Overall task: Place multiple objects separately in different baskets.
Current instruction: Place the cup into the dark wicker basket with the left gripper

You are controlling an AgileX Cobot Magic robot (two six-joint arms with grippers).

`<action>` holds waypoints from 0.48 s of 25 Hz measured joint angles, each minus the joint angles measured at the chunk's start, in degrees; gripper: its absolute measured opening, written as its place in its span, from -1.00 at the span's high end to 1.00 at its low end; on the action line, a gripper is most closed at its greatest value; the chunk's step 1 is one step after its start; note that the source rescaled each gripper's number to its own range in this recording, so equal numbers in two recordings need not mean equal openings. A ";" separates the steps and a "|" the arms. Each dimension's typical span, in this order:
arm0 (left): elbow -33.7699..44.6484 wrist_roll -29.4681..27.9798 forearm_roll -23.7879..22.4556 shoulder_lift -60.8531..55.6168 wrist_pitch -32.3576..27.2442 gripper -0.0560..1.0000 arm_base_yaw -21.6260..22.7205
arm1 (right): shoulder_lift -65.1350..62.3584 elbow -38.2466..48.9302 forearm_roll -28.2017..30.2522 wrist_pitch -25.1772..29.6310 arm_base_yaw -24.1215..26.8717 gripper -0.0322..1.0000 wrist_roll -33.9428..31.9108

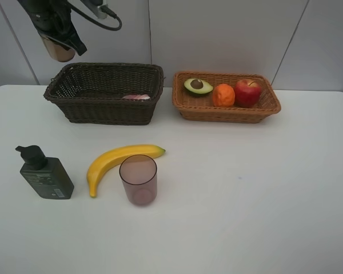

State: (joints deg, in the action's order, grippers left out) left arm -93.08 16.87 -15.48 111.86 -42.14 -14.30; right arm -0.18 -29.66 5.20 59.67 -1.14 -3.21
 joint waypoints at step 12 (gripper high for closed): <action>0.00 0.06 -1.35 7.35 7.76 0.88 0.00 | 0.00 0.00 0.00 0.00 0.00 -1.00 0.00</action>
State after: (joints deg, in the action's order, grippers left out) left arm -93.08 16.93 -16.83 119.20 -34.39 -14.30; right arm -0.18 -29.66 5.20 59.67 -1.14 -3.21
